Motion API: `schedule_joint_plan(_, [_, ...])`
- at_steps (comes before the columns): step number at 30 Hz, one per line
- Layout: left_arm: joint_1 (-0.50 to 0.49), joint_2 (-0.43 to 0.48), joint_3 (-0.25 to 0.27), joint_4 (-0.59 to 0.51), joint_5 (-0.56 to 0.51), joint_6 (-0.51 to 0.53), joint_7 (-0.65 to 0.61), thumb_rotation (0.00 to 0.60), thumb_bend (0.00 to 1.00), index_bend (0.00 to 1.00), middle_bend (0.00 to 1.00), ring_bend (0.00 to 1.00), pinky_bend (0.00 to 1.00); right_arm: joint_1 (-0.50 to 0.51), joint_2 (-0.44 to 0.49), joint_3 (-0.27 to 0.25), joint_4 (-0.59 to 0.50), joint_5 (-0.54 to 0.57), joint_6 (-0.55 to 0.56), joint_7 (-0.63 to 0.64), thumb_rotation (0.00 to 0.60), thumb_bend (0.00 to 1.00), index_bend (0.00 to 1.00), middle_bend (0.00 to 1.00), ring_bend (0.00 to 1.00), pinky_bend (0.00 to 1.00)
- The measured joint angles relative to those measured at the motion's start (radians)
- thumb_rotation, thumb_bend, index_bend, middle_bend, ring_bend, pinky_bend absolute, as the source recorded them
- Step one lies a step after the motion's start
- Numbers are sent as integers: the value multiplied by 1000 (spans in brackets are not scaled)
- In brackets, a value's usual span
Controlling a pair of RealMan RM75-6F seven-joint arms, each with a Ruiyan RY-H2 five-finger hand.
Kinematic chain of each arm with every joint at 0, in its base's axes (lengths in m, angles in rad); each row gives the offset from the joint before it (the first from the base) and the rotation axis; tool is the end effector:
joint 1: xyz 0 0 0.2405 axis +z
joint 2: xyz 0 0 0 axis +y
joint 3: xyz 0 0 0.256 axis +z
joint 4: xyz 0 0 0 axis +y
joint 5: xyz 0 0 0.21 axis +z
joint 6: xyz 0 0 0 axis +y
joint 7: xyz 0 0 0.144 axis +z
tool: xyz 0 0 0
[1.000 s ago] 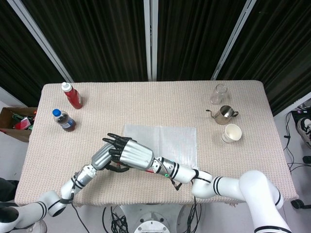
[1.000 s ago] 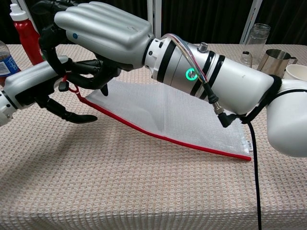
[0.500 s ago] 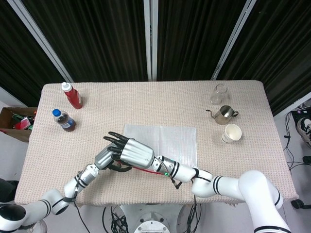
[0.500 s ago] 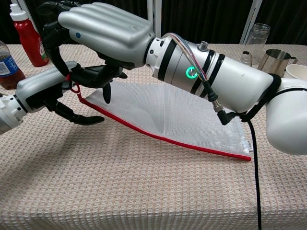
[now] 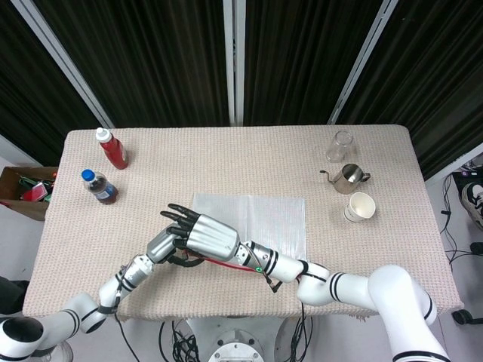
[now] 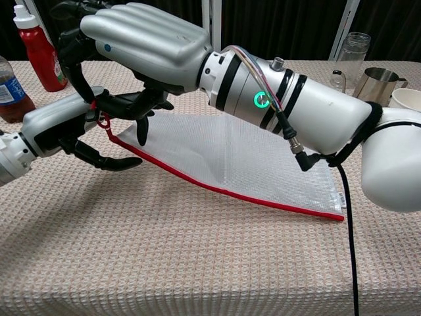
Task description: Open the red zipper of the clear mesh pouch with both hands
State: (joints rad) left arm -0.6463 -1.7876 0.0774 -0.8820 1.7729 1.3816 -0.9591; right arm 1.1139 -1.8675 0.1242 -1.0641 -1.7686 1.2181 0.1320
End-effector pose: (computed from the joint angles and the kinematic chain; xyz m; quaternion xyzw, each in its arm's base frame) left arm -0.1899 0.2968 -0.0485 -0.6489 -0.4934 -0.5716 0.0934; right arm 0.0219 -0.3209 -0.0765 0.7875 -0.1099 0.5889 0.1449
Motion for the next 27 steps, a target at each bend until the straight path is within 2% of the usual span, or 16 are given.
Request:
schedule_joint_plan(14, [-6,-8,14,11,-16,-12,-51,600,347,658,196,104,135,-19,-6,-18,11,-7,32,14,600,477,924,294,0,0])
schedule_joint_plan(27, [4,14,15,12,-42,3,-187,600,356,658,199,104,135,-129,-49,-69,78,-50,196,-40,600,477,924,290,0,0])
